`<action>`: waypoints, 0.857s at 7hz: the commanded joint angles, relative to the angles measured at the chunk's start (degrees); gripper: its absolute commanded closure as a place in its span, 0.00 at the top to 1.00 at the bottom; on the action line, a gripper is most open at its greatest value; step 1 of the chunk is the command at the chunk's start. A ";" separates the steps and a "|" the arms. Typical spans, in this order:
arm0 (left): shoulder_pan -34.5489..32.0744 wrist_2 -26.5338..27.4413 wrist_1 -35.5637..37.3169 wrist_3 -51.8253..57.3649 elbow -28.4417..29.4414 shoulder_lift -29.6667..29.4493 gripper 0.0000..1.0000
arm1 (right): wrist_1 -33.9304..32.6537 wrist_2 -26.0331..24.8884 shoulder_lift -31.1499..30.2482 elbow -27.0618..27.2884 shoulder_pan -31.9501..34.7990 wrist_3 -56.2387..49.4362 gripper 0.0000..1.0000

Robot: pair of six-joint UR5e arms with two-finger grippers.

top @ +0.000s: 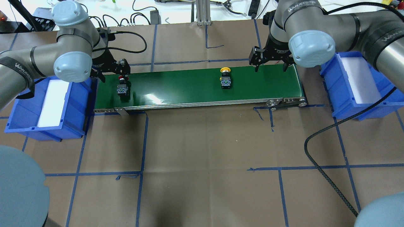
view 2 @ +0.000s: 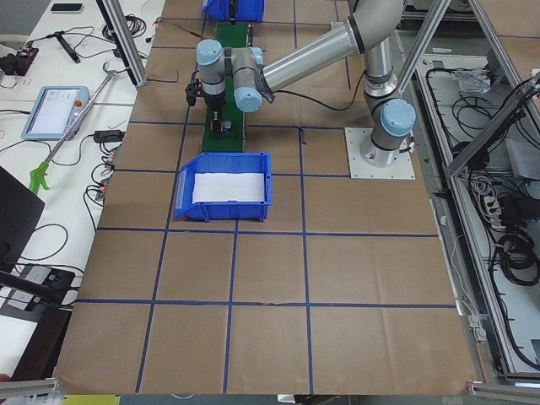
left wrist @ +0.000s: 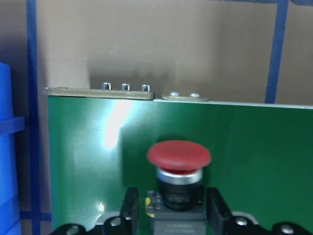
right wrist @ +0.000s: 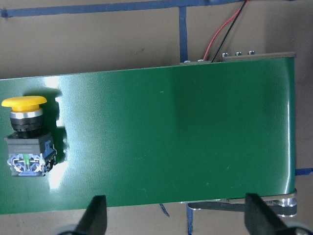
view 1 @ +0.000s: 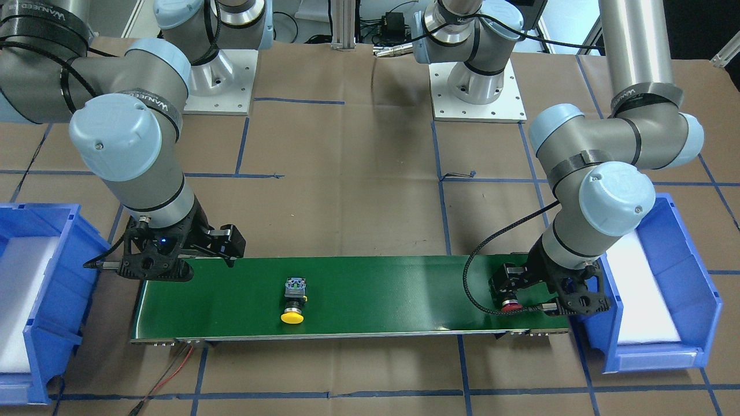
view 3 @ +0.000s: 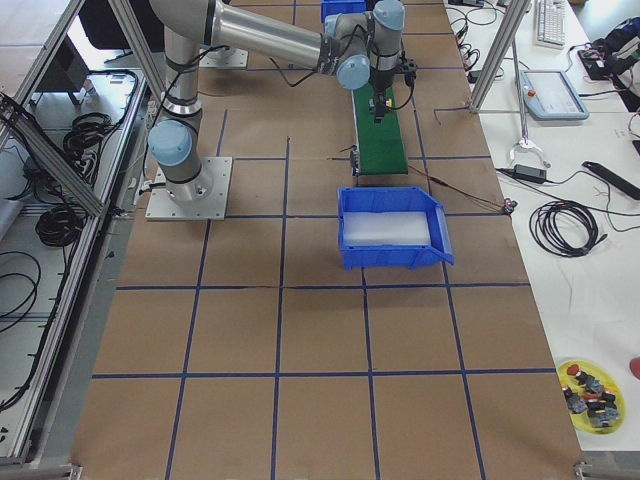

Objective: Transport two buttons from left to right
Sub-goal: 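Carry the red button onto the conveyor while the right gripper moves toward the yellow button, then release the red button on the belt and raise the left gripper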

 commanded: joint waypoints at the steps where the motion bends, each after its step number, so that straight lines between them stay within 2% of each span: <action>1: -0.61 0.01 -8.40 -0.66 3.11 3.74 1.00 | -0.01 -0.07 -0.03 0.09 0.00 0.02 1.00; 4: -4.82 -0.08 -20.02 -4.00 6.90 9.88 1.00 | -0.27 0.45 0.49 0.44 0.00 0.02 1.00; 6: -7.12 -0.17 -23.11 -4.62 4.90 15.94 1.00 | -1.67 1.33 3.73 -0.26 0.00 0.02 1.00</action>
